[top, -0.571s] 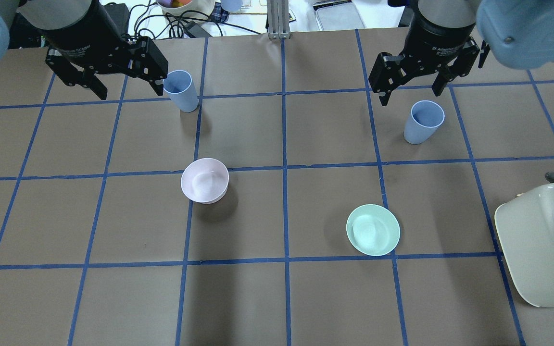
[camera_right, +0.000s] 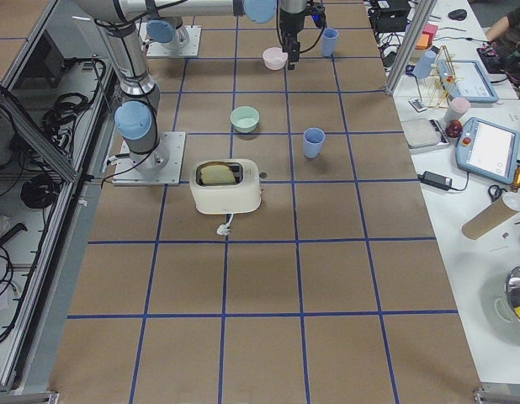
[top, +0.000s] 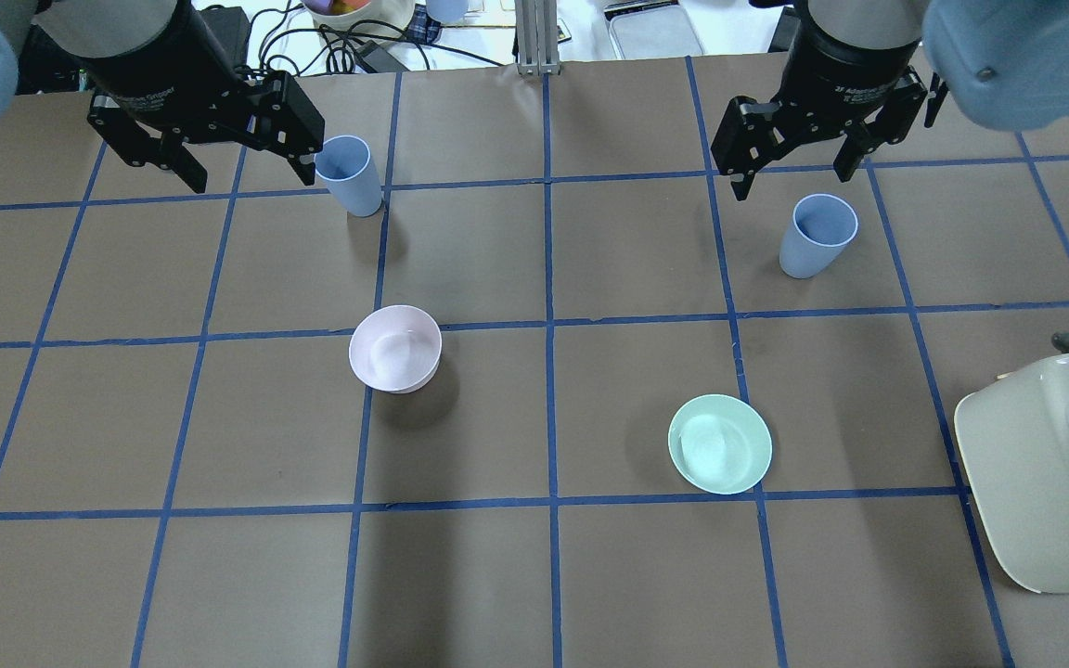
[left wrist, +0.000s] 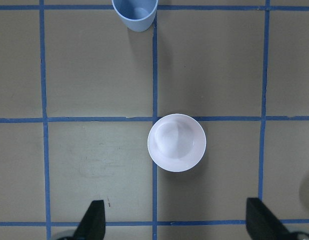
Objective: Stack blue cups with both arms
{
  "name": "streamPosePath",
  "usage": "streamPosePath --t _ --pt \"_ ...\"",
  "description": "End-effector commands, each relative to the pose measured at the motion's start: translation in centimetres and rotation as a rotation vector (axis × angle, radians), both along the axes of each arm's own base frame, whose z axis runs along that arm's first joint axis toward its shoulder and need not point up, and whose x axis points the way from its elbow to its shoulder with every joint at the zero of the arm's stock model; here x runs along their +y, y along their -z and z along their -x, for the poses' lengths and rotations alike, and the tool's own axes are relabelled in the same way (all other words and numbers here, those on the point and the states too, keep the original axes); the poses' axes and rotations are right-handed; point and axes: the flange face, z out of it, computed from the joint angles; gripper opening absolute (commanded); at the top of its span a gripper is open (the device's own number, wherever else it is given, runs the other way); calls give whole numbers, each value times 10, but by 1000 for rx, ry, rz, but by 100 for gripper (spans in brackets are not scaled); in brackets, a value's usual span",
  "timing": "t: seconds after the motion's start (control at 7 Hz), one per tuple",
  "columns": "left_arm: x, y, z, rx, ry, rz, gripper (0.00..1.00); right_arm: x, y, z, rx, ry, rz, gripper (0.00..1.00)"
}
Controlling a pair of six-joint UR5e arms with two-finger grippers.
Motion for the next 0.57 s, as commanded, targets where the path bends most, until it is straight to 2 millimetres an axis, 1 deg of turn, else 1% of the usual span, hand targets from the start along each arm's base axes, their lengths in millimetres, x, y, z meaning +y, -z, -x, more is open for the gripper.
streamPosePath --t 0.0,0.14,0.29,0.43 --pt "-1 -1 0 1 -1 0 100 -1 0 0 -3 1 1 100" --pt "-1 -4 -1 0 -3 6 100 -2 2 -1 -4 0 -2 100" --pt "-16 10 -2 1 -4 -16 100 -2 2 0 -4 1 -1 100" --pt "-45 29 -2 1 -10 -26 100 -2 5 -1 -4 1 -7 100"
